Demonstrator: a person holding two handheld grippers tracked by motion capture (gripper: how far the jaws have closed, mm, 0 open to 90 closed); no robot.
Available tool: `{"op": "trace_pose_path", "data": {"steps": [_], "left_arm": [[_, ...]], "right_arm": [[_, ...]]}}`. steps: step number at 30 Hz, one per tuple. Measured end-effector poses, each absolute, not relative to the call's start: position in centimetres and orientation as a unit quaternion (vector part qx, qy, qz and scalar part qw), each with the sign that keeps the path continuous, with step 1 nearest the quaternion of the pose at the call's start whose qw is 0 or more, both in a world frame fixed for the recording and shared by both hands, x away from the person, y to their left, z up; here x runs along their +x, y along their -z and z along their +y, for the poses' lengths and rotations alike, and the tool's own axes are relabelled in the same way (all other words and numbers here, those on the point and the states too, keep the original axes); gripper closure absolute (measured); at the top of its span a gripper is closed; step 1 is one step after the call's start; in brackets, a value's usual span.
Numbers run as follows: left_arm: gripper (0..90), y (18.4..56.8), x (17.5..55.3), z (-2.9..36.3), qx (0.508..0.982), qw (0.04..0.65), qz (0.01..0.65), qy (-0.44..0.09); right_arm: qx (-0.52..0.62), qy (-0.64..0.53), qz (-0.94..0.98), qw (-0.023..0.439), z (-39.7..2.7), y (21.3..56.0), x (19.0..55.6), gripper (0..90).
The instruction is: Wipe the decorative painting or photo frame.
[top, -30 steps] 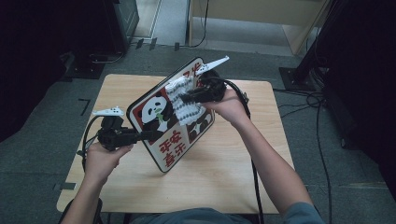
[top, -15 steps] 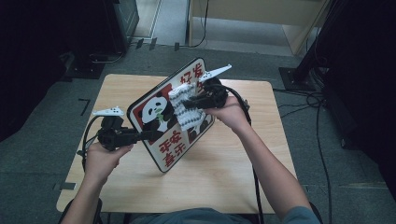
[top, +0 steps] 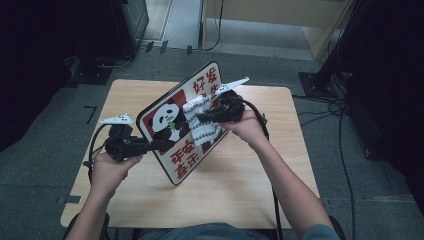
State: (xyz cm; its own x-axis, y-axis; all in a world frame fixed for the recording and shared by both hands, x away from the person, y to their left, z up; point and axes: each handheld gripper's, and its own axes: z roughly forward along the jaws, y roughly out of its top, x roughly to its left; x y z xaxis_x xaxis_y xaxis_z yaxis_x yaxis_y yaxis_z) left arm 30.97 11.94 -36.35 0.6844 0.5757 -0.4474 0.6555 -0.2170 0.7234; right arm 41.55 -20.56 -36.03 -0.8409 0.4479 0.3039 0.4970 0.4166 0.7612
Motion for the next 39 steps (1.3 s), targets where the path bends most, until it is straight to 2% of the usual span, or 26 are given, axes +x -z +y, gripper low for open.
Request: {"op": "trace_pose_path", "data": {"steps": [19, 39], "left_arm": [[73.5, 36.3, 30.9, 11.8, 0.781, 0.484, 0.393, 0.039], [72.9, 36.3, 31.0, 11.7, 0.781, 0.485, 0.391, 0.041]], "right_arm": [[-0.292, 0.463, -0.836, 0.049, -21.2, 38.9, 41.0, 77.0], [-0.301, 0.460, -0.834, 0.051, -21.6, 41.3, 40.5, 76.8]]}}
